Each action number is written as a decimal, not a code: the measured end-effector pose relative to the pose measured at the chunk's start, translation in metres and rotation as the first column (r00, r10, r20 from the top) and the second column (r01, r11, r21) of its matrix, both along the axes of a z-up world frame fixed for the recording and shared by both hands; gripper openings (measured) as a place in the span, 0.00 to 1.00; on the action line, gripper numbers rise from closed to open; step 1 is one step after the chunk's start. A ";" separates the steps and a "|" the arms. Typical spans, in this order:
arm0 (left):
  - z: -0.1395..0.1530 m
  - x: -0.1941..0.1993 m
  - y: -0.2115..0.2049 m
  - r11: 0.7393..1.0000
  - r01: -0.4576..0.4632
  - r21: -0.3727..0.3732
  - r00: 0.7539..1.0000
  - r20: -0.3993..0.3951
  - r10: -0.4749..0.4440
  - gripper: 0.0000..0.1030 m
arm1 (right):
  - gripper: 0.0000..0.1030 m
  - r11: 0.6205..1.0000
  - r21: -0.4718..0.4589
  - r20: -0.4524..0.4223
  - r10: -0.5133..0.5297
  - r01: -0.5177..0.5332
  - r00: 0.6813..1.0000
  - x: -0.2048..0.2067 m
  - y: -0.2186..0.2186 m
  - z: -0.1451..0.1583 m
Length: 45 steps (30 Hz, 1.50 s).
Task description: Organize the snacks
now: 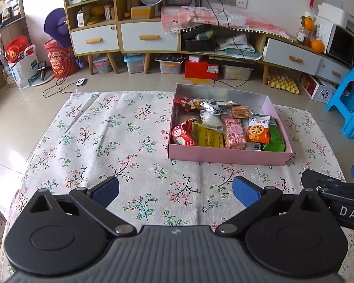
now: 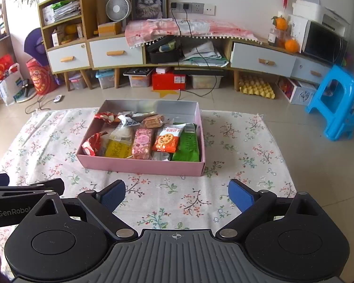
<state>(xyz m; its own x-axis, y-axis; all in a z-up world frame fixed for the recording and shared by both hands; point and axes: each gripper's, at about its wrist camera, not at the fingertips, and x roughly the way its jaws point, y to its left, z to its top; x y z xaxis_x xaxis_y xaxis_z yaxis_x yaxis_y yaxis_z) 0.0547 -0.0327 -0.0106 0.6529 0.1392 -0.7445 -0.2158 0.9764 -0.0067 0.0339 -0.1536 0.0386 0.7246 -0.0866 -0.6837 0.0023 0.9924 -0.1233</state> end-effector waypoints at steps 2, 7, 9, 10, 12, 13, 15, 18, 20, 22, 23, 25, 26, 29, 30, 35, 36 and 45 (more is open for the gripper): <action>0.000 0.000 -0.001 1.000 0.004 0.000 1.000 -0.002 -0.004 1.00 | 0.93 1.000 -0.002 -0.001 0.002 -0.002 1.000 0.000 0.000 0.000; 0.000 0.001 -0.001 1.000 0.006 -0.002 1.000 -0.006 -0.006 1.00 | 0.93 1.000 -0.007 0.002 0.001 -0.001 1.000 -0.001 0.000 0.000; 0.000 0.001 -0.001 1.000 0.005 -0.001 1.000 -0.007 -0.005 1.00 | 0.93 1.000 -0.008 0.002 0.001 -0.001 1.000 -0.001 0.000 -0.001; 0.000 0.001 -0.001 1.000 0.005 -0.001 1.000 -0.008 -0.005 1.00 | 0.93 1.000 -0.007 0.002 0.001 -0.001 1.000 -0.001 0.001 -0.001; 0.000 0.001 0.000 1.000 0.006 -0.001 1.000 -0.008 -0.006 1.00 | 0.93 1.000 -0.009 0.002 0.001 -0.001 1.000 -0.001 0.001 0.000; 0.000 0.001 0.000 1.000 0.005 -0.001 1.000 -0.008 -0.005 1.00 | 0.93 1.000 -0.009 0.002 0.002 -0.002 1.000 -0.001 0.001 0.000; 0.000 0.000 -0.001 1.000 0.005 -0.001 1.000 -0.009 -0.005 1.00 | 0.93 1.000 -0.010 0.003 0.002 -0.002 1.000 -0.001 0.001 0.000; -0.001 0.000 -0.001 1.000 0.005 0.002 1.000 -0.005 -0.005 1.00 | 0.93 1.000 -0.007 0.003 0.001 -0.001 1.000 -0.001 0.001 0.000; -0.001 0.000 -0.001 1.000 0.005 0.002 1.000 -0.005 -0.005 1.00 | 0.93 1.000 -0.007 0.002 0.001 -0.001 1.000 -0.001 0.001 0.000; -0.001 0.000 -0.001 1.000 0.005 0.002 1.000 -0.006 -0.005 1.00 | 0.93 1.000 -0.009 0.002 0.001 -0.001 1.000 -0.001 0.001 0.000; -0.001 0.000 -0.001 1.000 0.005 0.001 1.000 -0.006 -0.005 1.00 | 0.93 1.000 -0.009 0.002 0.001 -0.001 1.000 -0.001 0.001 0.000; -0.001 -0.001 -0.001 1.000 0.005 0.000 1.000 -0.007 -0.005 1.00 | 0.93 1.000 -0.009 0.003 0.001 -0.001 1.000 -0.001 0.001 0.000; -0.001 -0.001 -0.001 1.000 0.006 0.000 1.000 -0.007 -0.006 1.00 | 0.93 1.000 -0.009 0.002 0.001 -0.001 1.000 -0.001 0.001 0.000; -0.001 -0.001 -0.001 1.000 0.004 -0.001 1.000 -0.008 -0.004 1.00 | 0.93 1.000 -0.009 0.002 0.001 -0.001 1.000 -0.001 0.001 0.000; -0.001 0.000 0.000 1.000 0.005 0.000 1.000 -0.008 -0.005 1.00 | 0.93 1.000 -0.010 0.002 0.001 -0.001 1.000 -0.001 0.001 0.000; -0.001 0.001 -0.001 1.000 0.004 -0.001 1.000 -0.015 -0.004 1.00 | 0.93 1.000 -0.010 0.002 0.001 -0.001 1.000 -0.001 0.002 0.000; -0.002 0.001 -0.001 1.000 0.004 -0.002 1.000 -0.016 -0.004 1.00 | 0.93 1.000 -0.011 0.002 0.001 -0.001 1.000 -0.001 0.002 0.000; -0.002 0.002 -0.001 1.000 0.000 -0.002 1.000 -0.026 0.000 1.00 | 0.93 1.000 -0.012 0.003 0.001 -0.001 1.000 -0.001 0.003 0.000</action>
